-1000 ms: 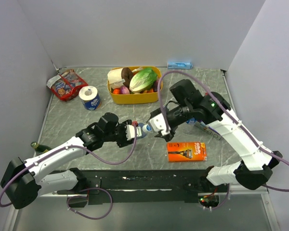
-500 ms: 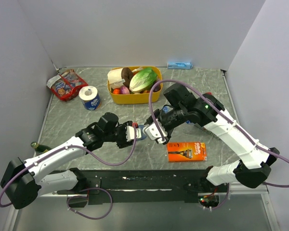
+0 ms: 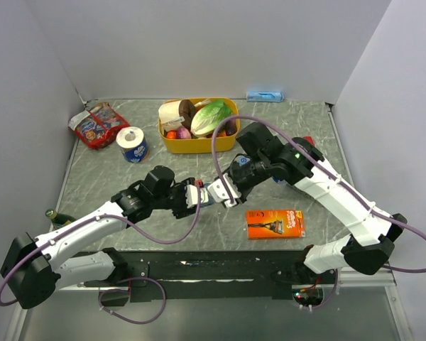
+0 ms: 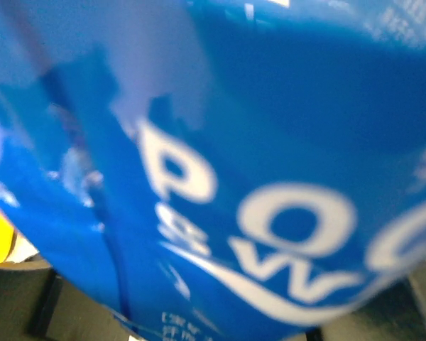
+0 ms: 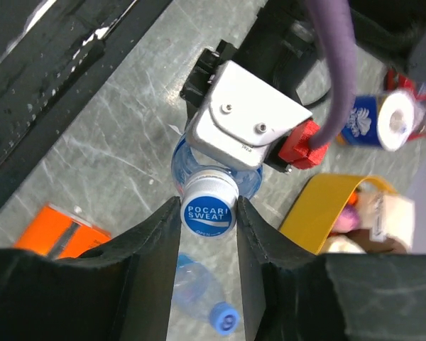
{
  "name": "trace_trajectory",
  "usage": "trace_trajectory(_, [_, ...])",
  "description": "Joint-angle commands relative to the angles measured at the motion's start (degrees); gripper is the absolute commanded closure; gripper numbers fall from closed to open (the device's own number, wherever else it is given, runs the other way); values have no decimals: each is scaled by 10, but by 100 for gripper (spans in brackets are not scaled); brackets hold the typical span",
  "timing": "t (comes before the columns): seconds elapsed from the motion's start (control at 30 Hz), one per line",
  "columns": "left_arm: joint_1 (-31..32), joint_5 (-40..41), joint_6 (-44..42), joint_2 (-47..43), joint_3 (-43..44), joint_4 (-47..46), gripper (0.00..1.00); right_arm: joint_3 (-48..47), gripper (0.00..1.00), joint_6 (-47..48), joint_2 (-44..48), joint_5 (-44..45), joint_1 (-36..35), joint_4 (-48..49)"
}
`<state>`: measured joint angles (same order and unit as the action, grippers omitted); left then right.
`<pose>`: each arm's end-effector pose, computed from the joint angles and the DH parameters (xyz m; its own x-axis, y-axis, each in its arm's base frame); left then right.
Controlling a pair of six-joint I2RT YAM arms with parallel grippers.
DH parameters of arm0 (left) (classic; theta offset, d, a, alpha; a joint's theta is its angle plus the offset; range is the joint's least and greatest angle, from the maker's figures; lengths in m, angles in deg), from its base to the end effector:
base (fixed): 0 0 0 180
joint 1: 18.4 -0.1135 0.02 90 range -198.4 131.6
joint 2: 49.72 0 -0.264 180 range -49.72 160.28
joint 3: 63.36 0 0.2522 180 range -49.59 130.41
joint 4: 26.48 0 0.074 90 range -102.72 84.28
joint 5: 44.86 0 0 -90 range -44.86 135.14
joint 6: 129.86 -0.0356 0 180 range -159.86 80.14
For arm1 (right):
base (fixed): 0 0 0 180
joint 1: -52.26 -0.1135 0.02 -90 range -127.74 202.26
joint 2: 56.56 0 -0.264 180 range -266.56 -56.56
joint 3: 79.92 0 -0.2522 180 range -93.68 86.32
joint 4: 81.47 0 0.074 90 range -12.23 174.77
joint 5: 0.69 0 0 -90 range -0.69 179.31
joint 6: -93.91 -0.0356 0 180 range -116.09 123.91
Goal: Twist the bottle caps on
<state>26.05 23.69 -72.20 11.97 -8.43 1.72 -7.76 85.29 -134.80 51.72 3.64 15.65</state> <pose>0.1572 -0.1725 0.2548 0.1175 0.5822 -0.8045 0.9503 0.1694 0.2614 0.1467 0.1994 0.4146 0.7468 -0.3375 -0.5731 -0.6491 -0.5572 -0.5179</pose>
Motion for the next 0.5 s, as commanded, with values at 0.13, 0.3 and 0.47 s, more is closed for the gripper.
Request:
trace_trajectory(0.13, [3,280,180,12,23,-186,99,3,100,-461,-65,28,49,176])
trace_trajectory(0.3, [4,408,185,68,68,-216,99,27,100,-856,-117,-77,137,219])
trace_trajectory(0.47, [3,428,157,100,65,-216,99,-7,100,-908,-142,-104,138,232])
